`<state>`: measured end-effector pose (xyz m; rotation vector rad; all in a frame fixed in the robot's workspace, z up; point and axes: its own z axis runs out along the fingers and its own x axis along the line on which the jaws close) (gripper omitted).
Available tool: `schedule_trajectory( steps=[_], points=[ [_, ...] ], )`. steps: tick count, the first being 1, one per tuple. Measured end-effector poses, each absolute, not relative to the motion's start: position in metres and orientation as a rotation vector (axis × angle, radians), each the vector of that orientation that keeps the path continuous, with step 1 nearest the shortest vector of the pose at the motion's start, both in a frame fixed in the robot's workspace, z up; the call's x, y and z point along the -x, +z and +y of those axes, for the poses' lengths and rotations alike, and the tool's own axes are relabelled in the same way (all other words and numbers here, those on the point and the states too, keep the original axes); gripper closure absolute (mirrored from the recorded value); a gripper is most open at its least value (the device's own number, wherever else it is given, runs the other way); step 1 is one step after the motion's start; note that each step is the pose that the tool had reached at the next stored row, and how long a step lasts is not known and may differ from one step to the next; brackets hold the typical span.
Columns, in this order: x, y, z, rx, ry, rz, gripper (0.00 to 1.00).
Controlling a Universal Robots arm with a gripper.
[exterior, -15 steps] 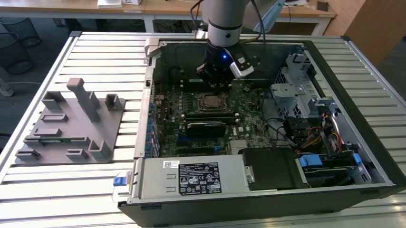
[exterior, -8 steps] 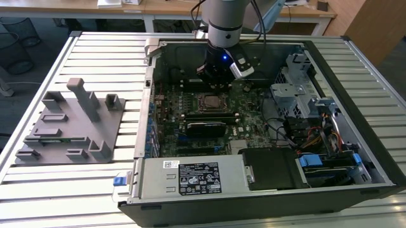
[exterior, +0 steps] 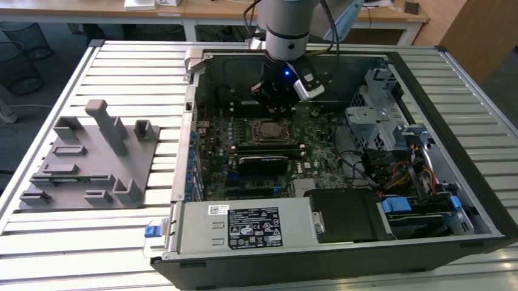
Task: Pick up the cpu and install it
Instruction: 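Install the first cpu locking lever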
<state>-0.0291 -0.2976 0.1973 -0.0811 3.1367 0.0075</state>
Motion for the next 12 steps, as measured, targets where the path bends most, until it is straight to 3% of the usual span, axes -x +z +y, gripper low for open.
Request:
schedule_trajectory(
  steps=[12],
  points=[
    [0.0292, 0.2013, -0.3008, 0.081, 0.002, 3.138, 0.89]
  ],
)
